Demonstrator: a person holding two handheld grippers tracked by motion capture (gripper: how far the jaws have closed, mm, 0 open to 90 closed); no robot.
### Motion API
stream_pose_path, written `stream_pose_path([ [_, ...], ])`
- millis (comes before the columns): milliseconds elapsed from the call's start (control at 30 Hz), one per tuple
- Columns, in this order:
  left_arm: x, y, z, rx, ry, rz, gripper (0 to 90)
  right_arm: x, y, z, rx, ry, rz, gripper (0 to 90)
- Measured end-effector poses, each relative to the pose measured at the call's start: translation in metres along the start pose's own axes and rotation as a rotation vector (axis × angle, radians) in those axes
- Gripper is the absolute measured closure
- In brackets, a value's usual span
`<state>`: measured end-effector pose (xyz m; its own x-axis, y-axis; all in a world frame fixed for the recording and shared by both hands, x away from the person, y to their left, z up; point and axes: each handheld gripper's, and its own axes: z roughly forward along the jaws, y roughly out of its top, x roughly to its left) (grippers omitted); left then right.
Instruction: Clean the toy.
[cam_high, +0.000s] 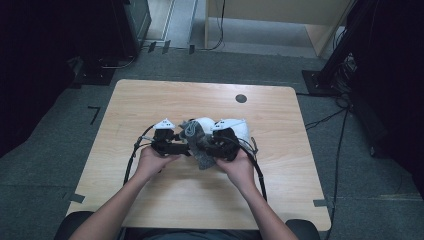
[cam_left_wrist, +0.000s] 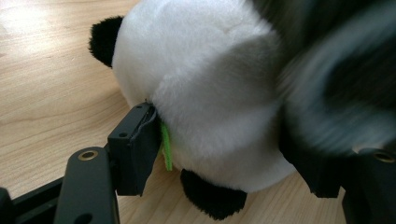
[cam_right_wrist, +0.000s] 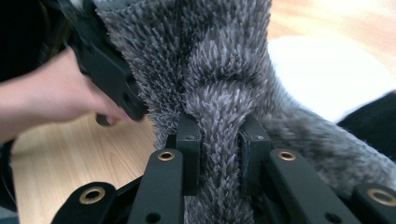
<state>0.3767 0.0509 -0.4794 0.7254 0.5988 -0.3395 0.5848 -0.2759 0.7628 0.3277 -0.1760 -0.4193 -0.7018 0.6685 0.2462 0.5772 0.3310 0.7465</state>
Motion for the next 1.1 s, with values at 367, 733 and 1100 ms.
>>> stream_pose_path([
  [367,0.001,0.000,0.001,0.003,-0.001,0.002,30.3,-0.007,-0.011,-0.002,0.022,-0.044,-0.018,74.4],
  [733,-0.001,0.001,0.001,0.007,0.006,0.005,30.4,-0.012,-0.022,-0.036,-0.001,-0.110,-0.016,73.8],
  [1100,-0.001,0.001,0.001,0.014,0.005,0.010,30.3,-0.029,-0.036,-0.083,-0.056,-0.194,0.046,72.4],
])
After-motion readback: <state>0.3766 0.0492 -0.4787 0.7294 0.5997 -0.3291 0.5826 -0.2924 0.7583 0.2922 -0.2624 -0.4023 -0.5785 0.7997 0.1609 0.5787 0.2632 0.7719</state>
